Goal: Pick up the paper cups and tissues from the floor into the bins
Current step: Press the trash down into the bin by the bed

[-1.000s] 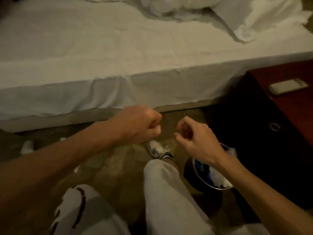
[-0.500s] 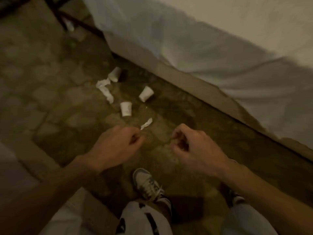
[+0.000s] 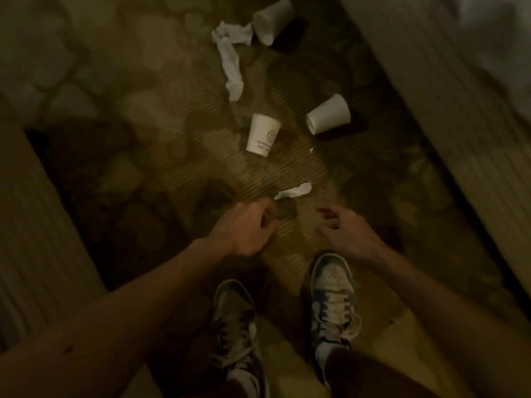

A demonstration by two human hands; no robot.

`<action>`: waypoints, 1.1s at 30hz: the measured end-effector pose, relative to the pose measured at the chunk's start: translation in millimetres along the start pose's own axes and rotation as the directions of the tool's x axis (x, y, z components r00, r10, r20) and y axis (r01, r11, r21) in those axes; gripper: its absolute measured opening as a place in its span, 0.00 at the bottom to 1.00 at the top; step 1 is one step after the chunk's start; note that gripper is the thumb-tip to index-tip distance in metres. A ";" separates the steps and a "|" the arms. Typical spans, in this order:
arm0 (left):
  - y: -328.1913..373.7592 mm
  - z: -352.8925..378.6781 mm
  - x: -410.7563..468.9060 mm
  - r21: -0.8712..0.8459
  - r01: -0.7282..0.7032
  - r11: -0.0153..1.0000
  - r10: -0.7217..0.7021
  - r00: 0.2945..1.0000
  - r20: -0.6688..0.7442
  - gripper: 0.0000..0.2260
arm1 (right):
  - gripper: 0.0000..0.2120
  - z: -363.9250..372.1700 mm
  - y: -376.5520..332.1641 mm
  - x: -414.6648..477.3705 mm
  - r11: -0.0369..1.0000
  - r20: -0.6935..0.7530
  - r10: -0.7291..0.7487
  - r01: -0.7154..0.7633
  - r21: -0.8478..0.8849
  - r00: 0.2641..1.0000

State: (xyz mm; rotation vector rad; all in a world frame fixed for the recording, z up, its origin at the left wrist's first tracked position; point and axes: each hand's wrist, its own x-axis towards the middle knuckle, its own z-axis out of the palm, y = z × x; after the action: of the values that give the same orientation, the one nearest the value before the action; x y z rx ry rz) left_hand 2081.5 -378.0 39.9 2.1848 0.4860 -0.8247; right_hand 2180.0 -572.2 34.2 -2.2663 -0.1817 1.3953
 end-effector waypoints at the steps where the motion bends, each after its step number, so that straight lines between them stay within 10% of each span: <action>1: -2.9 2.2 6.7 0.020 0.008 1.000 -0.009 0.999 0.047 0.13 | 0.23 -0.1 0.7 9.7 1.000 0.037 0.008 -0.009 0.002 0.999; 18: -74.6 64.3 152.5 -0.244 -0.230 0.942 0.176 0.959 -0.224 0.12 | 0.25 29.3 30.2 140.2 0.917 -0.069 -0.378 0.363 -0.162 0.923; 23: -74.7 68.7 152.0 -0.380 -0.184 0.907 0.104 0.970 -0.221 0.05 | 0.21 39.7 30.3 140.8 0.932 -0.186 -0.326 0.348 0.099 0.927; 30: -35.0 57.1 140.2 -0.808 -0.200 0.555 -0.125 0.940 -0.319 0.05 | 0.33 37.9 -4.8 138.3 0.691 -0.046 -0.114 0.112 0.714 0.992; 33: -21.3 46.7 140.7 -0.743 -0.283 0.607 -0.082 0.907 -0.412 0.06 | 0.33 33.7 -26.1 138.8 0.648 -0.051 -0.094 0.100 0.755 0.994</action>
State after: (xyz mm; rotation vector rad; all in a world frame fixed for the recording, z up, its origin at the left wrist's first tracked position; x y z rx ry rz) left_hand 2152.2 -387.1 -91.9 1.4788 0.7509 0.0015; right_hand 2219.8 -490.1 -78.7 -1.5177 0.2526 1.1046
